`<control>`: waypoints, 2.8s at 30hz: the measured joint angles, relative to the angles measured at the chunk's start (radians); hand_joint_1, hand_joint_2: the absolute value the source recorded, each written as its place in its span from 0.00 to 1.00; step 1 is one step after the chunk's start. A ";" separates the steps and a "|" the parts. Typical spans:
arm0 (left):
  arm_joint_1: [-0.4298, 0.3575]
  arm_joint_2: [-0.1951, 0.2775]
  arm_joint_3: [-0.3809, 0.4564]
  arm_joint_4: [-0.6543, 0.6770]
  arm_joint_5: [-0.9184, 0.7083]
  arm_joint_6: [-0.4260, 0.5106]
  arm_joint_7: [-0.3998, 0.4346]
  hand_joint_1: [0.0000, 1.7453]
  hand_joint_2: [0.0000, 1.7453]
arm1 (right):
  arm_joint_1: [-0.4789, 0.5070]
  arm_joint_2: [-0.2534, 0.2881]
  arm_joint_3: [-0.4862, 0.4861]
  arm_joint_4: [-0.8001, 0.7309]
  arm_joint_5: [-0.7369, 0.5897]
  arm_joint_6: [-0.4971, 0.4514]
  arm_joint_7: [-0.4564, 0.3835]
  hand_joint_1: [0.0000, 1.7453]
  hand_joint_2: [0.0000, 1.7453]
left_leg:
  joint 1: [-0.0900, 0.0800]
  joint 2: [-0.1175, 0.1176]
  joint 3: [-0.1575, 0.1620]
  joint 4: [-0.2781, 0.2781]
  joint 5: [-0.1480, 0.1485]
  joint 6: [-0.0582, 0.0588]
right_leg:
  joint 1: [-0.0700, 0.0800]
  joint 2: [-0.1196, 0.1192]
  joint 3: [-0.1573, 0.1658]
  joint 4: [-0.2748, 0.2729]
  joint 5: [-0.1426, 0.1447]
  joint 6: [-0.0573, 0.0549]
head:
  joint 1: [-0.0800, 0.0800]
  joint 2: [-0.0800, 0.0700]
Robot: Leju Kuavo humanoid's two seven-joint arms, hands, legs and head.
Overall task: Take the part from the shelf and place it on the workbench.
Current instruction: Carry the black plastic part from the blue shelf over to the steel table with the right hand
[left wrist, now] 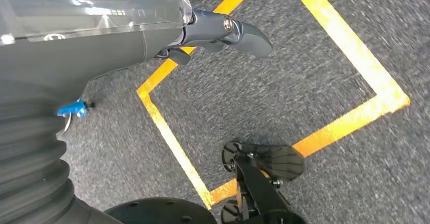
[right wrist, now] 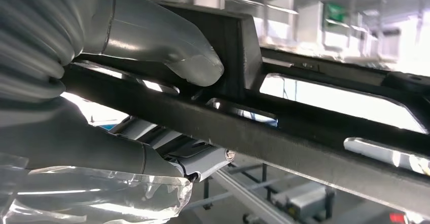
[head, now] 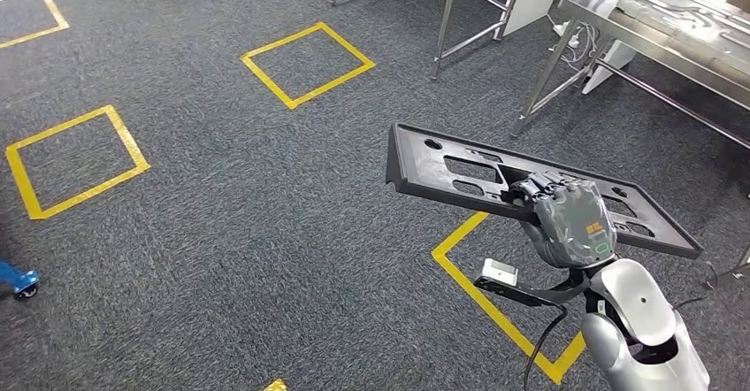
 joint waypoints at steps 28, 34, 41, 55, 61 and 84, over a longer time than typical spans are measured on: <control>0.003 -0.006 0.000 -0.001 0.026 -0.038 -0.049 0.00 1.00 | -0.382 0.014 0.302 0.332 -0.017 0.071 -0.001 1.00 1.00 | 0.001 -0.035 -0.016 -0.028 0.035 0.000 | 0.001 0.012 0.005 -0.024 -0.009 -0.005 | 0.000 0.000; 0.008 -0.008 0.002 -0.001 0.024 -0.041 -0.055 0.00 1.00 | -0.384 0.008 0.298 0.341 -0.037 0.069 0.006 1.00 1.00 | 0.001 0.020 0.020 -0.028 0.006 -0.008 | -0.008 -0.017 0.045 -0.146 0.119 0.004 | 0.000 0.000; 0.009 -0.008 0.002 -0.001 0.024 -0.044 -0.058 0.00 1.00 | -0.384 -0.002 0.285 0.338 -0.046 0.066 0.006 1.00 1.00 | -0.004 0.039 0.034 -0.029 -0.007 -0.019 | 0.009 -0.070 0.094 -0.243 0.131 -0.008 | 0.000 0.000; 0.008 -0.007 0.002 0.004 0.014 -0.054 -0.051 0.00 1.00 | -0.321 -0.046 0.228 0.312 -0.067 0.059 0.006 1.00 1.00 | 0.001 -0.113 -0.078 -0.008 0.085 -0.031 | -0.001 0.149 0.214 -0.278 0.019 -0.033 | 0.000 0.000; 0.004 -0.010 0.002 0.004 0.013 -0.053 -0.048 0.00 1.00 | -0.315 -0.064 0.205 0.305 -0.069 0.059 0.004 1.00 1.00 | 0.003 -0.048 -0.028 -0.042 0.056 -0.007 | -0.003 0.014 0.099 -0.081 -0.060 0.002 | 0.000 0.000; -0.014 -0.005 -0.018 0.005 -0.019 -0.060 -0.035 0.00 1.00 | -0.735 0.329 0.513 0.818 -0.072 0.138 -0.053 1.00 1.00 | 0.002 -0.116 -0.075 0.000 0.075 -0.035 | 0.011 0.131 0.152 -0.261 0.072 -0.055 | 0.000 0.000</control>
